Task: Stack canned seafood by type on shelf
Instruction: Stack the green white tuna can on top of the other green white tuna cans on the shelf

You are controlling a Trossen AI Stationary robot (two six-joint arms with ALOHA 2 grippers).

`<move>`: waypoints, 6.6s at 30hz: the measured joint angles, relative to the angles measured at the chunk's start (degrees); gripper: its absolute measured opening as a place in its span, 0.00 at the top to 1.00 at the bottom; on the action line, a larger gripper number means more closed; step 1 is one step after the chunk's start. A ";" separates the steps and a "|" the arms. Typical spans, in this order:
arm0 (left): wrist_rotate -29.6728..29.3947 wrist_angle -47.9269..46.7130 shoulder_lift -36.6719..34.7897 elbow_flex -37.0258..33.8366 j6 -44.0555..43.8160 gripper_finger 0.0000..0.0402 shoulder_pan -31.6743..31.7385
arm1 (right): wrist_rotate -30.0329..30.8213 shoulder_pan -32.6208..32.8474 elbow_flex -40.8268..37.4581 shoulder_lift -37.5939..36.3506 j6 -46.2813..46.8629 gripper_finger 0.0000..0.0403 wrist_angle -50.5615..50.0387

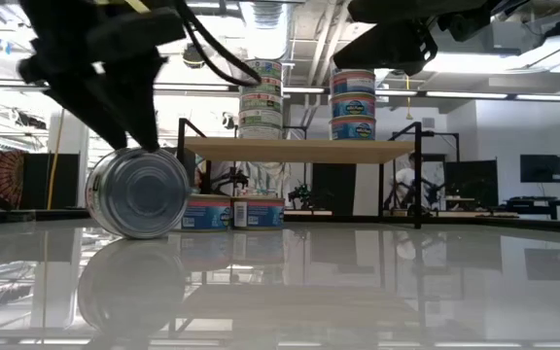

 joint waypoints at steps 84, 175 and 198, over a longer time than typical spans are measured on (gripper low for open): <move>-16.96 45.96 -23.98 3.61 162.87 0.67 32.49 | 12.11 -6.08 0.04 -16.11 -5.99 0.18 -17.50; -4.22 42.76 -21.00 6.67 166.22 0.46 43.07 | 11.76 -12.24 0.04 -16.09 -7.99 0.18 -13.26; 4.09 42.96 -20.55 6.67 167.83 0.46 44.16 | 11.69 -12.20 0.04 -16.09 -8.58 0.18 -11.75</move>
